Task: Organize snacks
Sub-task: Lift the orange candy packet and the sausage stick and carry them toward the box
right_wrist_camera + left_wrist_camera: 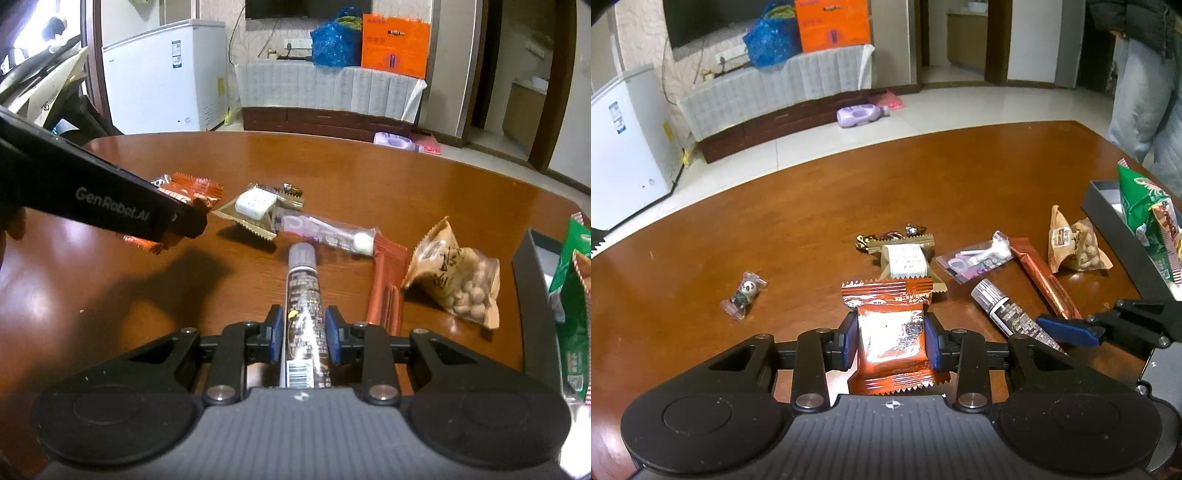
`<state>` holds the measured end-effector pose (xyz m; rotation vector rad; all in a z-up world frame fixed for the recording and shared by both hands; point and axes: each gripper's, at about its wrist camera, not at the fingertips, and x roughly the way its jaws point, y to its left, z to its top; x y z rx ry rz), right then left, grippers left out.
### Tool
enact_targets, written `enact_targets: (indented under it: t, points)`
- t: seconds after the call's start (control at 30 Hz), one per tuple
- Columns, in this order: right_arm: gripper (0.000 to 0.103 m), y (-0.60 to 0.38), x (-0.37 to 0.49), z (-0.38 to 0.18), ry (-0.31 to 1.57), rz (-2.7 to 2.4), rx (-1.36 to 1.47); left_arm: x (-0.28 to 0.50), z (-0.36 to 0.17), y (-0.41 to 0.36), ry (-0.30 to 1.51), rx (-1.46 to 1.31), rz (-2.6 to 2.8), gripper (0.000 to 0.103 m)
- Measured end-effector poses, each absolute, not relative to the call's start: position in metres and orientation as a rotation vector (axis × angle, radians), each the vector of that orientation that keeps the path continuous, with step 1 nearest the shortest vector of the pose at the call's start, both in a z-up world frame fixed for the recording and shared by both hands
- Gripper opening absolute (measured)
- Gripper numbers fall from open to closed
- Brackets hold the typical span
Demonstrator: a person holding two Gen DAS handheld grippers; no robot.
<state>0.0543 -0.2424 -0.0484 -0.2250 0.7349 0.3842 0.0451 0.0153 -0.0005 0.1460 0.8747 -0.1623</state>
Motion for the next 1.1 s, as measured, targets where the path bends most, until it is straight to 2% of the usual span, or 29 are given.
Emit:
enact_targets:
  t: [0.27,0.4,0.5,0.53,0.57,0.73,1.1]
  points:
    - [0.027,-0.234,0.061,-0.055,0.724,0.364,-0.231,0.048,-0.006,0.011,0.879,0.159,-0.171,0.037]
    - [0.039,-0.228,0.065,-0.058,0.709,0.355,-0.229,0.048,-0.007,0.010,0.883,0.160,-0.174,0.037]
    - [0.038,-0.229,0.067,-0.059,0.709,0.353,-0.202,0.047,-0.008,0.008,0.881,0.168,-0.172,0.037]
    - [0.027,-0.230,0.067,-0.059,0.710,0.352,-0.201,0.047,-0.008,0.008,0.881,0.171,-0.172,0.037]
    - [0.026,-0.230,0.068,-0.059,0.710,0.345,-0.199,0.047,-0.008,0.007,0.881,0.173,-0.172,0.037]
    - [0.025,-0.238,0.069,-0.054,0.726,0.330,-0.131,0.048,-0.006,0.005,0.877,0.169,-0.174,0.037]
    - [0.025,-0.261,0.046,-0.012,0.618,0.309,-0.066,0.039,0.011,-0.007,0.838,0.164,-0.201,0.037]
